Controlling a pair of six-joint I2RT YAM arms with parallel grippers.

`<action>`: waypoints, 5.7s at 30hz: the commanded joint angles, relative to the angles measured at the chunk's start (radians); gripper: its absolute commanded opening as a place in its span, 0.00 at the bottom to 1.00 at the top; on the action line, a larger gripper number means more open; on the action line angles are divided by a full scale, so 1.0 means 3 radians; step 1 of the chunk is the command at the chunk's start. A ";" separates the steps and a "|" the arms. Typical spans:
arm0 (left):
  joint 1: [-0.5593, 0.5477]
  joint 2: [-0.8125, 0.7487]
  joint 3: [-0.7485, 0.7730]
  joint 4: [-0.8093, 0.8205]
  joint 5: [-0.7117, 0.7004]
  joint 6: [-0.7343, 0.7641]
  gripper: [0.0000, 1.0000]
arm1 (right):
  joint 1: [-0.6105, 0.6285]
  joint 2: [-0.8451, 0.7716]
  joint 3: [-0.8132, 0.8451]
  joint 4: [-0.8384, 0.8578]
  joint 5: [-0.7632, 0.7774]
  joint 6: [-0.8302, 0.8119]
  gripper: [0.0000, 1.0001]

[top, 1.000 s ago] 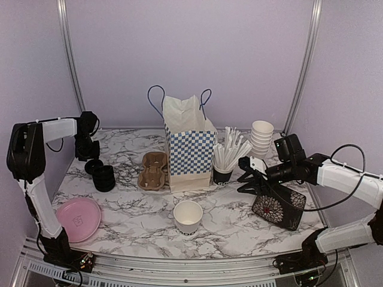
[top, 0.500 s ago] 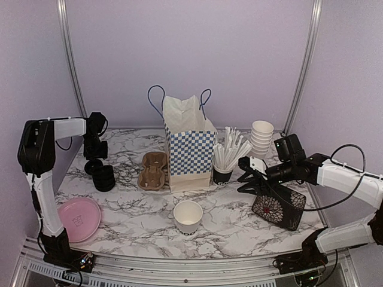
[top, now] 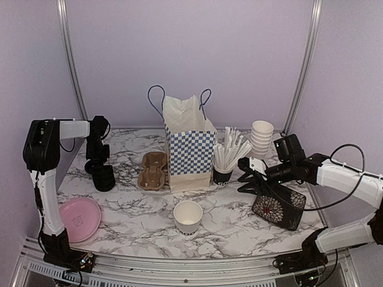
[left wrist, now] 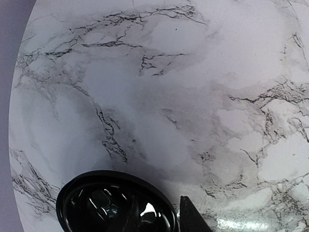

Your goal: Pack the takeout coffee

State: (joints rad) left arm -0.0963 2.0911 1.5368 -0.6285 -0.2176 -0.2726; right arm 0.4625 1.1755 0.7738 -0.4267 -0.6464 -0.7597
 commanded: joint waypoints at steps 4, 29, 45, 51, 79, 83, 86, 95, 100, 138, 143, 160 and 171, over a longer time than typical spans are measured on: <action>-0.0027 0.0105 0.0062 -0.0057 -0.0078 0.0011 0.31 | 0.0025 0.0034 0.0023 -0.0046 0.0014 -0.0034 0.36; -0.0192 -0.0619 0.0170 -0.0206 0.0020 0.0217 0.06 | 0.0024 0.0023 0.0026 -0.0063 0.0007 -0.0016 0.36; -0.1383 -0.1872 0.0429 0.0284 0.1602 -0.0029 0.07 | 0.0018 0.0337 0.1795 -0.0720 -0.0387 0.0526 0.41; -0.1579 -0.2456 0.0047 0.1161 0.2216 -0.0480 0.07 | 0.0018 0.0508 0.2056 -0.0325 -0.0842 0.1181 0.58; -0.2297 -0.2431 -0.0521 0.2931 0.3026 -0.1170 0.08 | 0.0847 0.1446 0.3185 0.0395 -0.0748 0.2038 0.98; -0.2295 -0.2427 -0.0530 0.2954 0.2959 -0.1241 0.08 | 0.0947 0.1383 0.3274 0.0092 -0.0404 0.1559 0.95; -0.2300 -0.2403 -0.0527 0.2969 0.3006 -0.1292 0.08 | 0.0967 0.1333 0.3305 0.0011 -0.0272 0.1417 0.94; -0.2312 -0.2377 -0.0550 0.3017 0.3020 -0.1357 0.09 | 0.1051 0.1345 0.3300 0.0028 -0.0203 0.1384 0.89; -0.2317 -0.2367 -0.0559 0.3035 0.3017 -0.1379 0.09 | 0.1080 0.1364 0.3318 0.0056 -0.0264 0.1431 0.85; -0.2406 -0.2297 -0.0577 0.3072 0.2940 -0.1410 0.16 | 0.1081 0.1419 0.3249 0.0446 -0.0483 0.2177 0.70; -0.2402 -0.2357 -0.0611 0.3042 0.2869 -0.1370 0.40 | 0.1076 0.1379 0.3151 0.0420 -0.0410 0.2082 0.67; -0.2403 -0.2901 -0.1798 0.0899 0.0523 -0.0284 0.56 | 0.0665 0.0894 0.2583 -0.1082 -0.0289 0.0296 0.68; -0.2485 -0.2481 -0.2841 0.2007 0.1014 -0.0464 0.43 | 0.1219 0.1131 0.2532 -0.2011 0.0305 -0.0431 0.69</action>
State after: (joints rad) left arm -0.8185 1.3045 0.7208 -0.1970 0.0139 -0.3954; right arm 0.7780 1.4940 1.5375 -0.9222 -0.6239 -0.8165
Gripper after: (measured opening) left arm 0.445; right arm 0.708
